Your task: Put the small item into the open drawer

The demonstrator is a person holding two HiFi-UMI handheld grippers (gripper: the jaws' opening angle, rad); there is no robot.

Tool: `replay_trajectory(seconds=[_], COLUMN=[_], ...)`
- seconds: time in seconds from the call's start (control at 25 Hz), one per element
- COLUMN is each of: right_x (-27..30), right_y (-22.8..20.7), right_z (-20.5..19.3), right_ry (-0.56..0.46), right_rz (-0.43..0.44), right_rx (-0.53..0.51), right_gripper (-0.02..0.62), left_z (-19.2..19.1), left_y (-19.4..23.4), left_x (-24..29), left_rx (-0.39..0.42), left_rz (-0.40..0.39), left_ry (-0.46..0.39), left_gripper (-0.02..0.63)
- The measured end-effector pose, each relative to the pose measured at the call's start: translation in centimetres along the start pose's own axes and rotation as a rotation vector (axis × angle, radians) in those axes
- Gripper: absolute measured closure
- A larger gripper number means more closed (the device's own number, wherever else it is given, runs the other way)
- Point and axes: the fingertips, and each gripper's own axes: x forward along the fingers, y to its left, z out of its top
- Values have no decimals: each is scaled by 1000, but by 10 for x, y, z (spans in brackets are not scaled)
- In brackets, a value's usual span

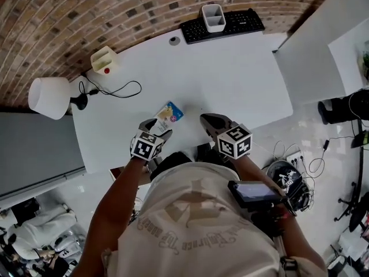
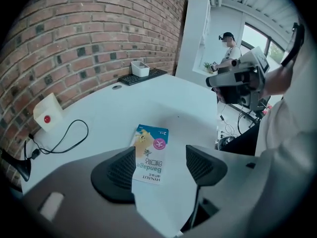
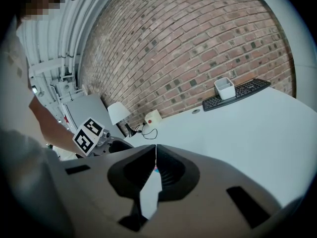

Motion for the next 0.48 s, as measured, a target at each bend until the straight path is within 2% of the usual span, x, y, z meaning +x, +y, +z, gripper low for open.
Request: replay_trajectory(seconds=[0.48], right_x=[-18], right_y=[-27], right_z=[4], right_ry=[-25], right_rz=[-60], right_rx=[33], right_gripper=[589], left_z=[-1], left_y=[14], left_x=[31], left_rx=[105], left_rz=[-3], left_ry=[143], left_gripper=[233])
